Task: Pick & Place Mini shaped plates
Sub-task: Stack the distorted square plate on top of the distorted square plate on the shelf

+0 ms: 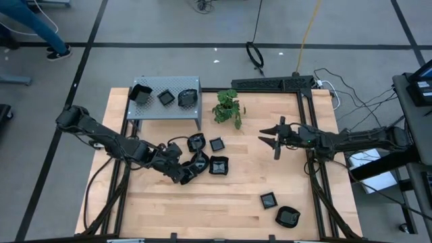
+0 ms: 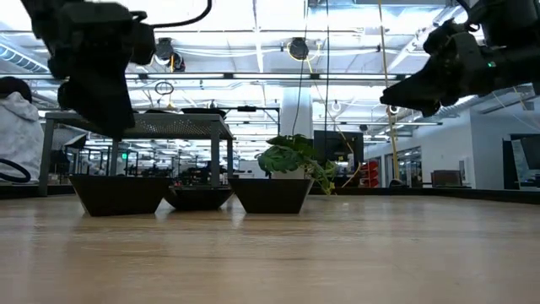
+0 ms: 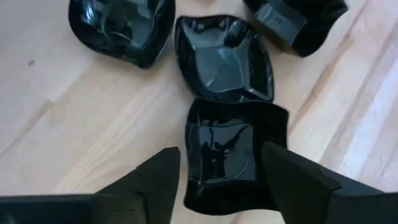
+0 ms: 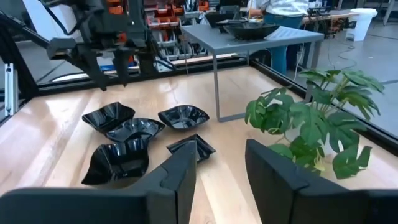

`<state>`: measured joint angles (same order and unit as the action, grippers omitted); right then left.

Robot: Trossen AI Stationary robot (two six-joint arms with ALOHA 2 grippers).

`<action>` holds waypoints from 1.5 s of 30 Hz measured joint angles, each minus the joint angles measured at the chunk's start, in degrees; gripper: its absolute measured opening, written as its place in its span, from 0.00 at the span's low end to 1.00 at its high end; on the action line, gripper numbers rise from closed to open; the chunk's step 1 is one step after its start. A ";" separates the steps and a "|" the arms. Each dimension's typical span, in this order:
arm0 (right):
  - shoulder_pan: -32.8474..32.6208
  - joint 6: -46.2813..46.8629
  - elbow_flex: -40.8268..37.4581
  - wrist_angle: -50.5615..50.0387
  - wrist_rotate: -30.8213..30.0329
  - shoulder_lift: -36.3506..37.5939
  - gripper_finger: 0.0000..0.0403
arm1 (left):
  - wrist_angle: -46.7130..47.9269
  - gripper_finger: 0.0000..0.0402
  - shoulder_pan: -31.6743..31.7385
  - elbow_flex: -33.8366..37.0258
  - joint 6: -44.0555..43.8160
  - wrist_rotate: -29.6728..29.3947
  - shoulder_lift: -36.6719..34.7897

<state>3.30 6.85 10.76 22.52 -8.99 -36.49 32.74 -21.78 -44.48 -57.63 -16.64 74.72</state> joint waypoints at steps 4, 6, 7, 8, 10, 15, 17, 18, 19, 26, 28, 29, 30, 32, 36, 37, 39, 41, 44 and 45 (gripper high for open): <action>-0.01 -0.02 -1.64 0.05 0.00 1.84 0.32 | -3.64 0.63 0.00 3.58 -0.04 0.04 0.00; -0.01 -0.32 -2.60 -0.02 -0.02 2.45 0.32 | -5.34 0.65 0.00 5.42 0.00 -0.19 0.00; -0.01 -0.44 -3.01 -0.06 0.00 2.61 0.32 | -6.26 0.66 0.00 6.40 -0.04 -0.27 -0.02; -0.01 -0.43 -3.36 0.05 0.00 2.72 0.32 | -7.50 0.66 0.06 7.44 -0.03 -0.40 -0.02; -0.01 -0.43 -3.99 0.37 0.00 3.04 0.32 | -10.44 0.65 0.24 9.45 -0.05 -0.87 0.15; -0.01 -0.67 -5.37 2.99 0.00 3.16 0.32 | -16.89 0.62 1.38 13.46 0.23 -2.91 0.47; -0.01 -1.47 -6.07 4.21 -0.01 3.19 0.32 | -18.96 0.61 2.15 14.72 0.30 -2.99 1.05; -0.01 -1.70 -6.36 4.31 0.04 3.17 0.32 | -19.82 0.60 2.36 15.55 0.31 -2.97 1.13; -0.01 -1.71 -6.61 4.87 0.02 3.13 0.32 | -20.52 0.59 2.53 16.24 0.02 -2.93 1.13; -0.01 -1.54 -7.23 5.28 0.01 3.19 0.32 | -24.36 0.52 3.02 17.73 -0.96 -0.35 2.66; -0.01 -1.54 -7.28 5.42 0.00 3.17 0.32 | -24.88 0.48 3.02 17.68 -0.96 0.98 3.45; -0.01 -1.54 -7.28 5.42 0.00 3.17 0.32 | -25.27 0.45 3.02 17.72 -0.96 2.03 3.97; -0.01 -1.54 -7.30 5.44 0.00 3.17 0.32 | -26.08 0.43 3.02 17.70 -0.94 2.49 4.65; -0.01 -1.54 -7.33 5.46 0.02 3.17 0.32 | -27.35 0.37 3.08 17.60 -1.16 3.67 5.60; -0.01 -1.68 -7.34 5.46 0.02 3.17 0.32 | -27.72 0.25 3.06 17.59 -1.46 4.61 6.21; -0.01 -1.67 -7.38 5.42 0.02 3.17 0.32 | -27.74 0.23 3.08 17.59 -1.48 4.61 6.10; -0.01 -1.55 -7.38 5.35 0.02 3.17 0.32 | -28.44 0.16 3.06 17.61 -1.50 4.77 5.82; -0.01 -1.56 -7.38 5.44 0.02 3.17 0.32 | -28.81 0.10 2.97 17.68 -1.48 5.70 5.16; -0.02 -1.56 -7.41 5.49 0.02 3.15 0.32 | -29.93 0.02 2.97 17.67 -1.61 5.98 3.93; -0.03 -1.55 -7.41 5.49 0.02 3.15 0.32 | -29.68 0.02 2.99 17.67 -1.63 6.28 3.29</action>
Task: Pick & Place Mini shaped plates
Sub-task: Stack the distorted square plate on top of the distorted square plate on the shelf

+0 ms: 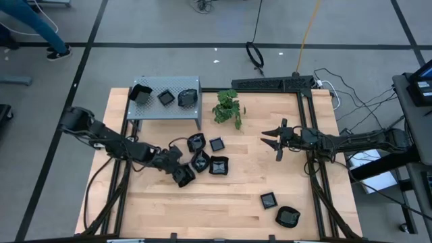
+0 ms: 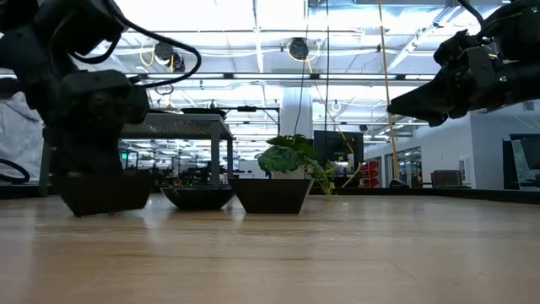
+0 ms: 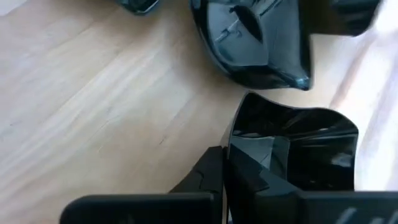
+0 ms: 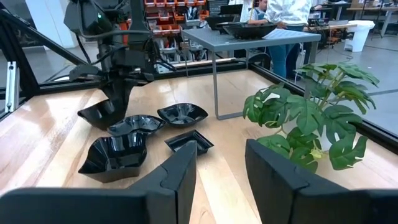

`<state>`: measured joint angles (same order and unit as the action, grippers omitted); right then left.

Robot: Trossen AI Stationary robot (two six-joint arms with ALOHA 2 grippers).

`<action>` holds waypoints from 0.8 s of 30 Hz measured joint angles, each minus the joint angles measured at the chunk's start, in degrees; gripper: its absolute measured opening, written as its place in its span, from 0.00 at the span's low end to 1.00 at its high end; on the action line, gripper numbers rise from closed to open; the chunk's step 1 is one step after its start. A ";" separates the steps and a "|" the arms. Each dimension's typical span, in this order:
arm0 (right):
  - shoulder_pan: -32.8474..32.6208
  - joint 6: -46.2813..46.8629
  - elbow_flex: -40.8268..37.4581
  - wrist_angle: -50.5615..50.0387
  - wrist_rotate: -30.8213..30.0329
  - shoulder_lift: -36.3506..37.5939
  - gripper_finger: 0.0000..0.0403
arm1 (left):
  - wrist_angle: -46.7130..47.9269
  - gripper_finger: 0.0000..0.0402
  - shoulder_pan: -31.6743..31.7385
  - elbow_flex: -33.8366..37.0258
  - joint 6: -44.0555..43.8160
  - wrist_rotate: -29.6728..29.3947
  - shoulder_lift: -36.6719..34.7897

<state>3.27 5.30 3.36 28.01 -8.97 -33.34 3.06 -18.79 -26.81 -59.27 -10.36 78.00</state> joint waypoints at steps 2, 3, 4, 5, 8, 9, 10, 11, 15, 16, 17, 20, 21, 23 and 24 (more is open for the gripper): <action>0.01 -0.01 0.00 0.01 0.00 -0.03 0.32 | -0.25 0.03 0.00 0.01 -0.49 0.35 -1.16; 0.01 -0.01 0.00 0.01 0.01 -0.02 0.32 | -0.20 0.03 0.00 0.00 -0.87 0.35 -1.81; 0.00 -0.01 0.00 0.02 0.00 -0.02 0.32 | -0.03 0.04 -0.02 0.00 -0.92 0.36 -2.55; 0.00 -0.02 -0.03 0.02 0.00 -0.02 0.32 | -0.03 0.04 -0.02 0.00 -0.94 0.36 -3.41; 0.00 0.00 -0.04 0.02 0.00 -0.02 0.32 | -0.06 0.04 0.07 0.00 -0.91 -0.21 -5.95; 0.02 0.00 -0.04 0.02 0.00 -0.02 0.32 | -0.05 0.03 0.08 0.00 -0.84 -0.65 -6.95; 0.00 0.00 -0.04 0.00 0.00 -0.02 0.32 | -0.06 0.02 0.15 0.00 -0.77 -1.53 -8.02; 0.00 0.00 -0.04 0.02 0.01 -0.02 0.32 | -0.15 0.01 0.27 0.00 -0.77 -2.52 -9.17; 0.00 0.00 -0.04 0.02 0.02 -0.02 0.32 | -0.21 0.03 1.26 0.00 -1.84 -10.40 -13.64; 0.02 0.00 -0.04 0.02 0.02 -0.02 0.32 | -0.27 0.04 1.54 0.00 -2.12 -13.87 -14.80; 0.00 0.00 -0.04 0.02 0.02 -0.02 0.32 | -0.28 0.04 1.92 0.00 -2.47 -17.89 -15.93; 0.00 0.00 -0.04 0.02 0.02 -0.02 0.32 | -0.30 0.04 3.10 0.00 -3.09 -31.67 -19.37; 0.00 0.00 -0.04 0.02 0.02 -0.02 0.32 | -0.32 0.03 3.53 0.00 -3.33 -36.26 -20.46; 0.01 0.00 -0.04 0.02 0.02 -0.02 0.32 | -0.31 0.01 4.46 0.00 -2.93 -44.29 -22.86; 0.00 0.00 -0.04 0.02 0.02 -0.02 0.32 | -0.39 0.01 4.87 0.00 -2.18 -47.72 -24.01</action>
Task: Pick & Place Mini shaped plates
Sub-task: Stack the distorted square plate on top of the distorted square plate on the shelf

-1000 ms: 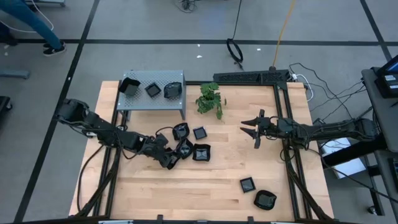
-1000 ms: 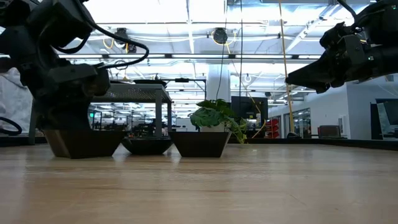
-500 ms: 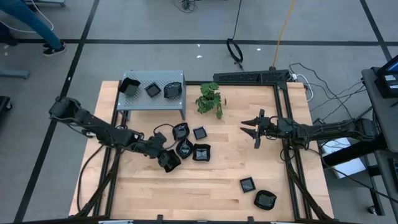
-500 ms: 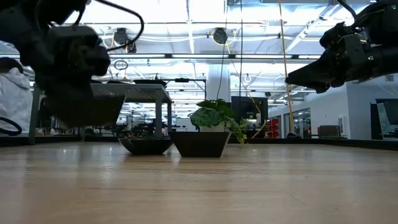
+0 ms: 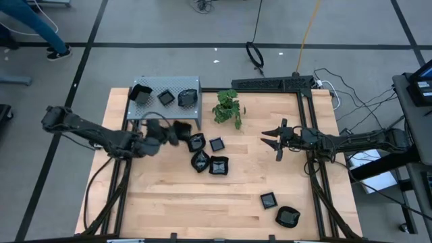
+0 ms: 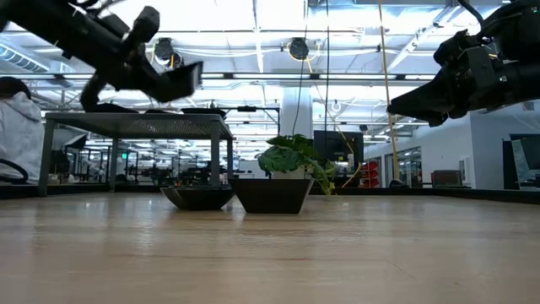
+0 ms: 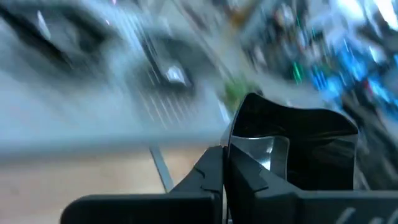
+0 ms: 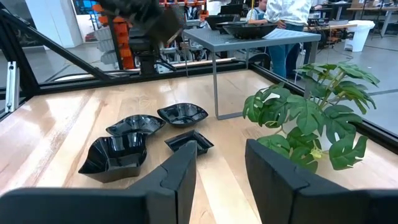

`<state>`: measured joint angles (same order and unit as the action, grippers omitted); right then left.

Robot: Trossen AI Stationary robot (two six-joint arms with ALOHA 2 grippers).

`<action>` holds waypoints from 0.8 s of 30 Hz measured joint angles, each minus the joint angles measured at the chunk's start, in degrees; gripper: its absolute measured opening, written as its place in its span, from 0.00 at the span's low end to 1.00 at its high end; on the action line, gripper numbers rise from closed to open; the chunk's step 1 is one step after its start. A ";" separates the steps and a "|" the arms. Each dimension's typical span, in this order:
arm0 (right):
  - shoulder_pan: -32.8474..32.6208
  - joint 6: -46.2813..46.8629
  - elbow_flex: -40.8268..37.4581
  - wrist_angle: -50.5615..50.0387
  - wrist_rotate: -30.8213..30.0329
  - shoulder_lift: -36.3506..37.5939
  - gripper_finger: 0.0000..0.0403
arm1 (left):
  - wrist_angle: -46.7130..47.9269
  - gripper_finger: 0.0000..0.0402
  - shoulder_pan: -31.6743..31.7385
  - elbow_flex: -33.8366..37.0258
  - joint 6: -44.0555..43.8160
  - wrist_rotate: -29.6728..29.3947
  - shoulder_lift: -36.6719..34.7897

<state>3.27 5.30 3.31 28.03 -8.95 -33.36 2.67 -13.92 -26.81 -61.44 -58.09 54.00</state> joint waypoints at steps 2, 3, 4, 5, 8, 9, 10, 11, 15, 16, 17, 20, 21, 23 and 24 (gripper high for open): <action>0.00 0.00 0.00 0.00 0.00 0.00 0.32 | -0.05 0.02 1.01 0.00 2.02 -6.39 -2.49; 0.00 0.00 0.00 0.00 0.00 0.00 0.32 | -0.31 0.03 1.50 0.00 2.89 -9.30 -3.72; 0.02 0.00 0.00 0.00 0.00 0.00 0.32 | -1.12 0.04 2.06 0.00 3.94 -12.09 -4.84; 0.00 0.00 0.00 0.00 0.00 0.00 0.32 | -2.36 0.04 2.65 0.00 5.31 -14.69 -5.95; 0.00 0.00 -0.02 0.00 0.00 0.00 0.32 | -7.60 0.02 4.70 0.00 13.15 -20.98 -8.98; 0.00 0.00 -0.02 0.00 0.00 0.00 0.32 | -9.79 0.01 5.60 0.00 16.88 -22.40 -9.93; 0.01 0.00 -0.02 0.00 0.00 0.00 0.32 | -11.96 0.01 6.56 -0.02 20.37 -23.53 -10.87; 0.01 0.00 -0.02 0.00 0.00 0.00 0.32 | -14.30 0.01 7.47 -0.02 23.73 -24.44 -11.67; 0.01 0.00 -0.04 0.00 0.00 0.00 0.32 | -23.11 0.03 11.74 -0.02 35.71 -27.55 -14.01; 0.00 0.00 -0.04 0.00 0.00 0.00 0.32 | -24.84 0.03 12.85 -0.02 38.66 -28.77 -14.47; 0.00 0.00 -0.04 0.00 0.00 0.00 0.32 | -26.32 0.02 13.83 -0.04 41.40 -30.08 -14.82; 0.02 0.00 -0.04 0.00 0.00 0.00 0.32 | -28.73 0.01 16.39 -0.04 46.26 -32.02 -15.56; 0.00 0.00 -0.04 0.00 0.00 0.00 0.32 | -29.13 0.02 17.11 -0.04 46.40 -32.03 -15.60; 0.02 0.00 -0.04 0.00 0.00 0.00 0.32 | -29.83 0.02 18.20 -0.04 45.97 -32.02 -15.58; 0.00 0.00 -0.04 0.00 0.00 0.00 0.32 | -29.79 0.02 18.80 -0.04 45.83 -32.02 -15.48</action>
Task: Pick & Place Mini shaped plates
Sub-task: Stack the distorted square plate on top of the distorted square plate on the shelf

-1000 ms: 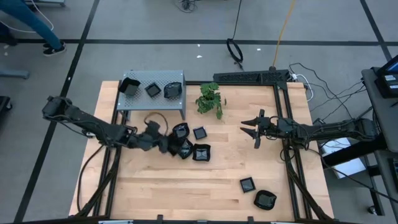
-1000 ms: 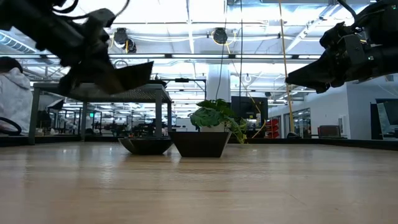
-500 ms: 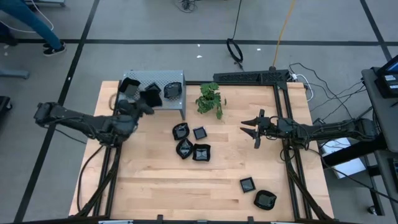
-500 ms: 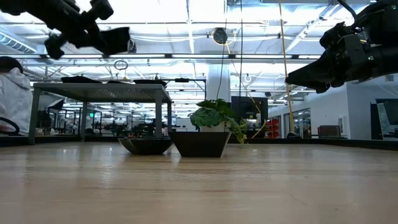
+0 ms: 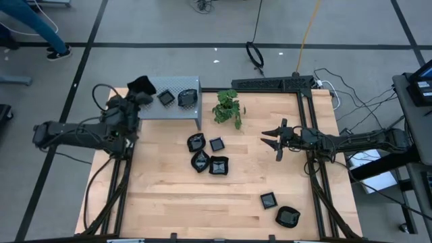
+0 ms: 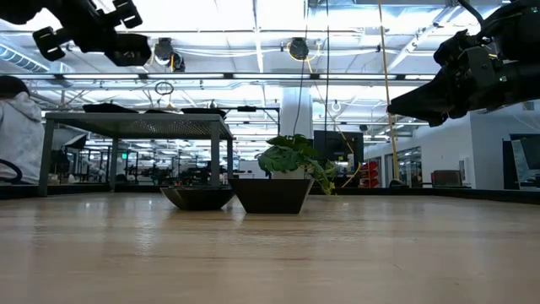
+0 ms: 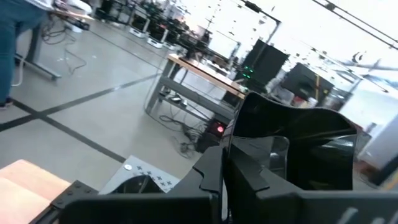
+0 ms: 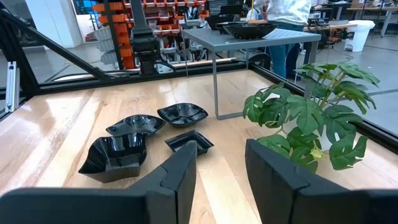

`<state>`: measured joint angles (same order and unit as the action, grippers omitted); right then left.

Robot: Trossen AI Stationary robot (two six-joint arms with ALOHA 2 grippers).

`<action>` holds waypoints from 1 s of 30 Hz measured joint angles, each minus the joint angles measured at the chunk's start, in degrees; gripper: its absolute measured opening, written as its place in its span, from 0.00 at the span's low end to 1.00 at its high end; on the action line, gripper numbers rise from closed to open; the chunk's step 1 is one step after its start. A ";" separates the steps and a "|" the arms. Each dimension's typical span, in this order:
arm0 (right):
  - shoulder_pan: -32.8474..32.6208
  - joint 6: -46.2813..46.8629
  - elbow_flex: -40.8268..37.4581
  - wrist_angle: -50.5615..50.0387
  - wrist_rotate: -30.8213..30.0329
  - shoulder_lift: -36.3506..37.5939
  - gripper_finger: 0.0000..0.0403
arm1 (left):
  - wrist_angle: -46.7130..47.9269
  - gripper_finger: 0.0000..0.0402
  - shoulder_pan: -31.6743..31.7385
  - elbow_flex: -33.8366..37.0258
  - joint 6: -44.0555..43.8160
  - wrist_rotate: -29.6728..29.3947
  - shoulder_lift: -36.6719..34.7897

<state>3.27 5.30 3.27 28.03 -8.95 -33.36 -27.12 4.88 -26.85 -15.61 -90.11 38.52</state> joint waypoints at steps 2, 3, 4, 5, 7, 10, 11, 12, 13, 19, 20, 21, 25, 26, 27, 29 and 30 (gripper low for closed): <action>-0.01 0.00 0.00 0.00 0.00 -0.01 0.32 | 0.03 0.01 1.29 0.00 -0.87 0.02 0.09; 0.01 0.00 0.00 0.00 0.00 0.00 0.32 | 0.06 0.01 1.87 0.00 -1.71 0.02 0.09; 0.01 0.00 0.00 0.00 0.00 -0.01 0.32 | 0.04 0.01 2.38 0.00 -2.61 0.02 0.09; -0.01 0.00 0.00 0.00 0.01 0.00 0.32 | 0.05 0.01 2.99 0.00 -3.21 0.02 0.09; -0.01 0.00 0.00 0.00 0.00 0.00 0.32 | 0.81 0.02 4.19 0.00 -3.57 0.21 0.70; 0.00 0.00 0.00 0.00 0.01 0.00 0.32 | 3.15 0.02 6.18 0.00 -1.39 3.98 2.35; 0.01 0.01 0.00 0.00 0.00 0.00 0.32 | 3.54 0.02 6.93 0.00 -0.77 5.89 3.03; -0.01 0.00 0.00 0.00 0.00 -0.02 0.32 | 3.59 0.02 7.65 0.00 -0.72 8.19 3.87; 0.00 0.00 0.00 0.00 0.01 -0.01 0.32 | 3.51 0.02 8.42 0.00 -1.30 10.84 4.73; 0.00 0.00 0.00 0.00 0.01 -0.02 0.32 | 2.89 0.02 13.81 -0.02 -15.82 28.12 10.43; -0.01 0.00 0.00 0.00 0.00 -0.02 0.32 | 2.91 0.02 14.66 -0.02 -19.29 31.25 11.46; -0.01 0.00 0.00 0.00 0.02 -0.02 0.32 | 2.82 0.02 15.62 -0.02 -22.37 33.94 12.30; -0.01 0.00 0.00 0.00 0.02 -0.02 0.32 | 2.53 0.02 19.82 -0.64 -29.31 39.69 13.61; 0.02 0.00 0.00 0.00 0.02 -0.02 0.32 | 2.47 0.02 20.97 -1.32 -30.34 40.62 13.38; -0.01 0.00 0.00 0.00 0.01 0.00 0.32 | 3.00 0.02 22.14 -2.14 -31.39 41.20 13.00; -0.01 0.00 0.00 0.00 0.02 -0.02 0.32 | 6.24 0.02 24.66 -5.02 -33.03 42.36 12.14; -0.01 0.00 0.00 0.00 0.02 0.00 0.32 | 8.92 0.02 25.87 -6.93 -33.38 42.78 11.85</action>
<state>3.27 5.30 3.27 28.03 -8.93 -33.37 -18.19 30.75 -33.78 -48.99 -47.32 50.37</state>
